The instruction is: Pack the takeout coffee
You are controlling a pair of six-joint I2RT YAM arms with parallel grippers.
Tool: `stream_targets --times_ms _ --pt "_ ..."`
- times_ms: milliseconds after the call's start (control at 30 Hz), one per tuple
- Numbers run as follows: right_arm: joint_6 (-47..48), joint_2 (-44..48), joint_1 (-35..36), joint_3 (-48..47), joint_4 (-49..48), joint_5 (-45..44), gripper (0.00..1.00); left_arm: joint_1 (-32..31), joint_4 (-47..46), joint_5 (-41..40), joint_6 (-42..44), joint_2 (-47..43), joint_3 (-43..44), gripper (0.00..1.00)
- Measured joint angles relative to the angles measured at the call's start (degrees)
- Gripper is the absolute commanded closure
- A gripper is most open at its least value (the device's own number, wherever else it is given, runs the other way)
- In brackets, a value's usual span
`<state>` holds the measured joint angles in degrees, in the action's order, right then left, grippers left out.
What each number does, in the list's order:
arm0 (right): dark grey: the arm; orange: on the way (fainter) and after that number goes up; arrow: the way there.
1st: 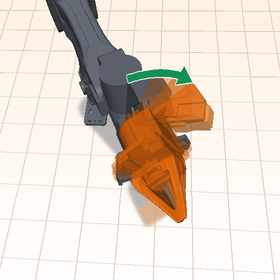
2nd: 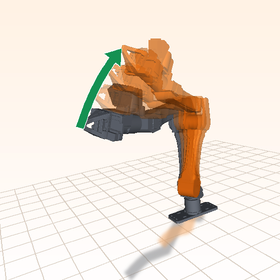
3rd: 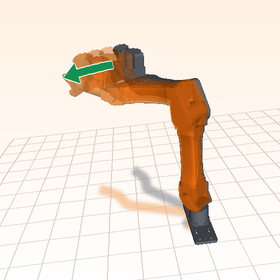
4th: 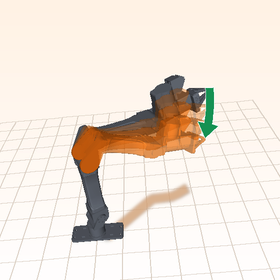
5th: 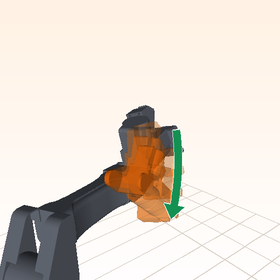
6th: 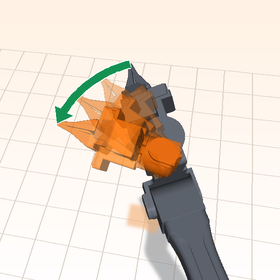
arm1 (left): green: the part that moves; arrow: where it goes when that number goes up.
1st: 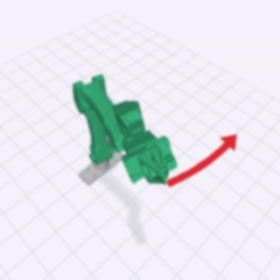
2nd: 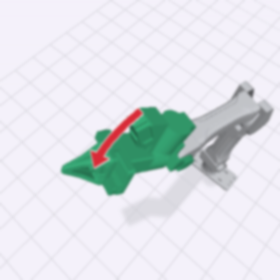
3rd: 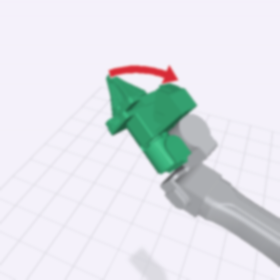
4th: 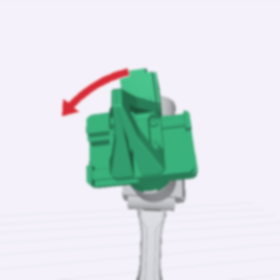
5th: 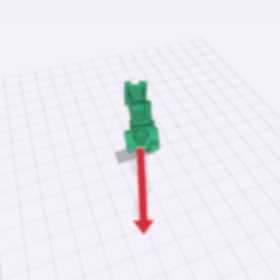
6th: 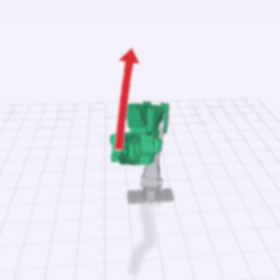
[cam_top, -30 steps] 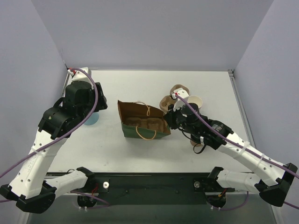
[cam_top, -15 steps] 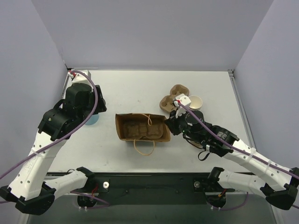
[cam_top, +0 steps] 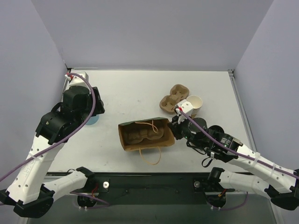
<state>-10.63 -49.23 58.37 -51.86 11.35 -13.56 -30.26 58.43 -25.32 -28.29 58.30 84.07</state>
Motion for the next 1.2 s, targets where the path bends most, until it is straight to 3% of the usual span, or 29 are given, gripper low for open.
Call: stream_targets --times_ms 267,500,800,1200 --pt "2.0 0.0 1.7 0.0 -0.7 -5.0 1.0 0.0 0.0 1.1 0.4 0.2 0.0 0.35" --pt "1.8 -0.9 2.1 0.0 -0.9 -7.5 1.0 0.0 0.9 12.3 -0.2 -3.5 -0.6 0.39" --pt "-3.0 -5.8 2.1 -3.1 0.4 -9.2 1.0 -0.1 6.6 25.8 -7.6 -9.0 -4.2 0.4" --pt "-7.4 -8.6 2.1 -5.7 2.2 -9.6 1.0 -0.6 6.9 31.0 -11.8 -6.8 -9.6 0.4"
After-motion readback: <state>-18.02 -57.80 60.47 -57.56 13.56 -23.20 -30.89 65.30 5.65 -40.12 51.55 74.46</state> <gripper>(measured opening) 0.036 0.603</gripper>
